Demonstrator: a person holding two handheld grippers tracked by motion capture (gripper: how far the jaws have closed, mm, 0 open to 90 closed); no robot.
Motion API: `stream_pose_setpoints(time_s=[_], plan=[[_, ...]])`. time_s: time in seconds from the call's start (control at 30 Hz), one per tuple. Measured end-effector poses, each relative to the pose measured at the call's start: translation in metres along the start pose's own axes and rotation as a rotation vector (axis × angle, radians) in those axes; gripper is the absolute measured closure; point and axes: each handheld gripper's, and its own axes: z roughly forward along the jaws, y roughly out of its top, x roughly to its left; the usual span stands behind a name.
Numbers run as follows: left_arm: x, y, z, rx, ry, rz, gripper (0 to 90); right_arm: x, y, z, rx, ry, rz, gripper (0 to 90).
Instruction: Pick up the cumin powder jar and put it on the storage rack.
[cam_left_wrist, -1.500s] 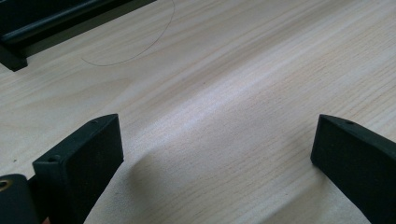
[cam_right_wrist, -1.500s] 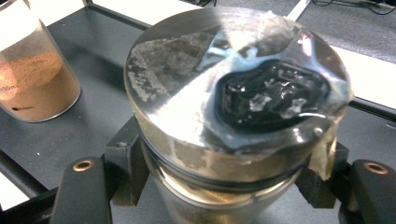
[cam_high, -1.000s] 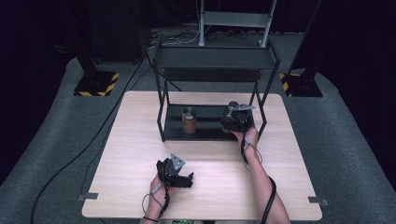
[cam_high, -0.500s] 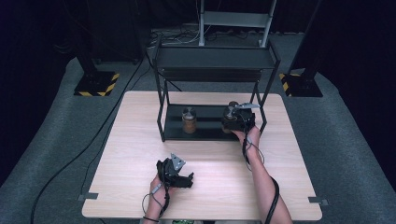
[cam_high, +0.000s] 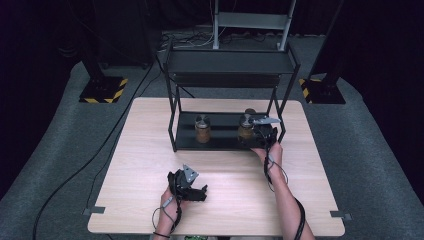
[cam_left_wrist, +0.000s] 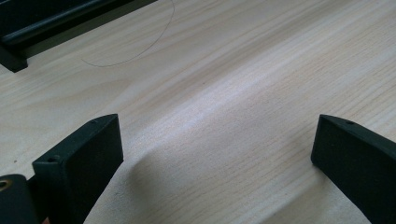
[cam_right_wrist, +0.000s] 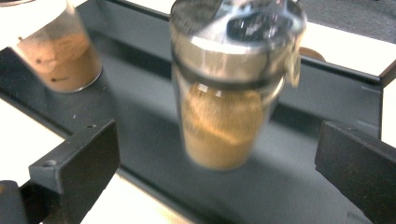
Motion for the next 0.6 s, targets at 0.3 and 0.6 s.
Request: stream_pose_setpoints(time_s=[0.3,0.6], plan=[[0.0,0.0,0.0,0.001,0.0,0.001,1.9,0.005,-0.037,-0.024,0.001,0.0,-0.008,0.0],[0.0,0.0,0.0,0.001,0.0,0.0,1.9,0.005,-0.077,-0.05,0.039,0.004,-0.018,0.0]])
